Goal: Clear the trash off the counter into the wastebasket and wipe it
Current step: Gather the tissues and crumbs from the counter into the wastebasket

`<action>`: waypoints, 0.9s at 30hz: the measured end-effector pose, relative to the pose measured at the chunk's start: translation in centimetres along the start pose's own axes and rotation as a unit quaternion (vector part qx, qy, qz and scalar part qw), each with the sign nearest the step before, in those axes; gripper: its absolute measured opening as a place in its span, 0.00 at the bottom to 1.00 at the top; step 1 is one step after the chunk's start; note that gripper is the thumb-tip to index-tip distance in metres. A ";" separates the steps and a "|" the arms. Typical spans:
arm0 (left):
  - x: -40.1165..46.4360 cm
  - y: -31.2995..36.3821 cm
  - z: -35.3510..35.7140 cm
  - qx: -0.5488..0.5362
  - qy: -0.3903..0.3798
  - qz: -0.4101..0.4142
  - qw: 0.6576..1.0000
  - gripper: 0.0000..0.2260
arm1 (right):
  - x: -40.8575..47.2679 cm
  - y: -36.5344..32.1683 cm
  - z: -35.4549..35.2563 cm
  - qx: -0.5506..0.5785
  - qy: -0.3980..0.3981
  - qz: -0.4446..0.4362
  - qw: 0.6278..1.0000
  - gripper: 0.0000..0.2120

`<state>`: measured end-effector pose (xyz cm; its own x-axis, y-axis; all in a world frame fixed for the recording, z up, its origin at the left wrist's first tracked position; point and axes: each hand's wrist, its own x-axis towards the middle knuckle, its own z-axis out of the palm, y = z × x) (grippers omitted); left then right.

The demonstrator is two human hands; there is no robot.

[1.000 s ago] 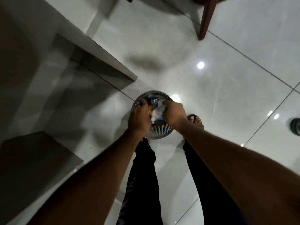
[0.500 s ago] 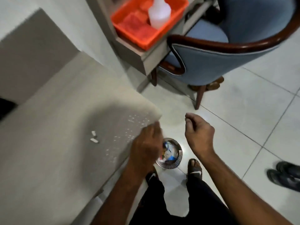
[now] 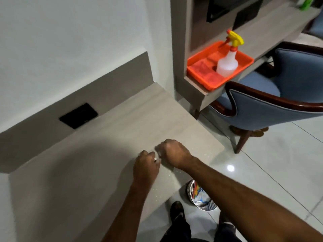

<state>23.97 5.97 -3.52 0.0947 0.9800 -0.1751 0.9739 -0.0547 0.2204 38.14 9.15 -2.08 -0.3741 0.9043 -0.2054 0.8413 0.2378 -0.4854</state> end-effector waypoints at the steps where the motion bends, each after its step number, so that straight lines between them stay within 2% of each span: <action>1: -0.1 -0.3 0.0 -0.010 0.007 -0.004 1.000 0.11 | 0.5 -0.4 0.3 -0.030 -0.019 -0.017 0.999 0.10; 4: -0.3 -1.2 0.3 -0.021 0.027 -0.015 0.999 0.07 | 1.3 -0.8 1.1 -0.095 -0.037 -0.048 0.994 0.12; 8: -0.1 -2.0 0.6 -0.049 0.026 -0.041 0.998 0.06 | 1.6 -0.8 1.6 -0.148 -0.024 -0.067 0.986 0.11; 11: 0.3 -1.7 0.2 -0.130 0.001 -0.098 0.987 0.05 | 0.8 0.0 1.4 -0.119 0.009 -0.033 0.992 0.10; 13: 0.2 -1.1 -0.2 -0.155 -0.008 -0.124 0.980 0.05 | -1.0 1.0 1.1 -0.046 0.050 -0.006 0.998 0.09; 16: -0.7 2.0 0.0 -0.157 0.029 -0.095 0.983 0.05 | -5.7 4.0 1.0 0.079 0.156 0.077 0.982 0.07; 19: -2.8 7.5 1.8 -0.192 0.053 0.010 0.980 0.06 | -11.8 7.9 2.0 0.135 0.265 0.171 0.939 0.03; 21: -4.7 11.9 4.3 -0.239 0.028 0.075 0.968 0.06 | -15.5 10.7 3.5 0.160 0.308 0.245 0.905 0.03; 24: -6.5 16.9 10.2 -0.256 -0.036 0.128 0.957 0.06 | -19.1 15.1 7.5 0.180 0.301 0.336 0.874 0.05; 27: -6.6 19.0 18.7 -0.236 -0.111 0.088 0.961 0.07 | -20.6 19.9 13.7 0.198 0.224 0.418 0.858 0.02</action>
<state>45.67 -5.12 -16.09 0.3417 0.8957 -0.2847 0.7413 -0.0706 0.6675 57.24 -9.62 -19.14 0.5581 0.7661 -0.3187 0.5102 -0.6197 -0.5964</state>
